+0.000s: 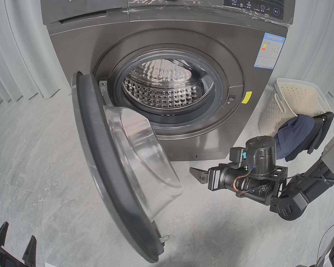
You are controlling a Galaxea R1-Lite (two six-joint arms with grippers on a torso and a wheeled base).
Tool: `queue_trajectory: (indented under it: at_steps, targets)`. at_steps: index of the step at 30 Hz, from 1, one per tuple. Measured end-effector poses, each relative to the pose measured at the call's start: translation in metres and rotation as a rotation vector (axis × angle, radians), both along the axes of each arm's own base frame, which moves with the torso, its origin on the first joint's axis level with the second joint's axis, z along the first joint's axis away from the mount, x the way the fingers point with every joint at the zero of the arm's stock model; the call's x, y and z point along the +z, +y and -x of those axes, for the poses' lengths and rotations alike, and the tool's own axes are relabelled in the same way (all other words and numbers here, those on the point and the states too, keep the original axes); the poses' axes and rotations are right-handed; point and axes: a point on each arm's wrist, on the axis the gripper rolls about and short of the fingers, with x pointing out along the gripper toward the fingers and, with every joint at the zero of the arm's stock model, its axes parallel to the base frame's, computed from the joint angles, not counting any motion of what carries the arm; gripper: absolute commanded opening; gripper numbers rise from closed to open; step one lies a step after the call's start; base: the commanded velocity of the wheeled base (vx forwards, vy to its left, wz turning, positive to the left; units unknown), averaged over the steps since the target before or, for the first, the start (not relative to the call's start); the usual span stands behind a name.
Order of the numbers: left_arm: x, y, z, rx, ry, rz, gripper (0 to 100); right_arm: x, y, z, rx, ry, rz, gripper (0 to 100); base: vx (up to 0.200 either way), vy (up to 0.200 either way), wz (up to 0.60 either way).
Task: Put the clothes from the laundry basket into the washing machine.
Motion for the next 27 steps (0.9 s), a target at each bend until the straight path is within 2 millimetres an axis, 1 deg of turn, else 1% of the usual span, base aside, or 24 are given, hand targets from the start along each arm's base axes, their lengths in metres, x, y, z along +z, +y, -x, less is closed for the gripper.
queue_trajectory:
  at_steps: [8,12,14,19,22,27]
  targets:
    - [0.000,0.000,0.000,-0.001,0.000,0.000,100,-0.003,0.007,0.000,0.018,-0.004,0.000,100,0.000,0.000,0.00]
    - [0.000,0.000,0.000,-0.001,0.000,0.000,100,-0.007,0.014,-0.003,0.026,-0.025,-0.009,100,-0.200,0.000,0.00]
    - [0.000,0.000,0.000,-0.001,0.000,0.000,100,-0.010,0.018,-0.008,0.025,-0.039,-0.016,100,-0.200,0.000,0.00]
    - [0.000,0.000,0.000,-0.001,0.000,0.000,100,-0.016,0.031,-0.015,0.042,-0.052,-0.024,100,0.000,0.000,0.00]
    - [0.000,0.000,0.000,-0.001,0.000,0.000,100,-0.019,0.044,-0.013,0.076,-0.055,-0.030,100,0.000,0.000,0.00]
    - [0.000,0.000,0.000,-0.001,0.000,-0.001,100,-0.020,0.056,-0.008,0.109,-0.063,-0.045,100,0.000,0.000,0.00]
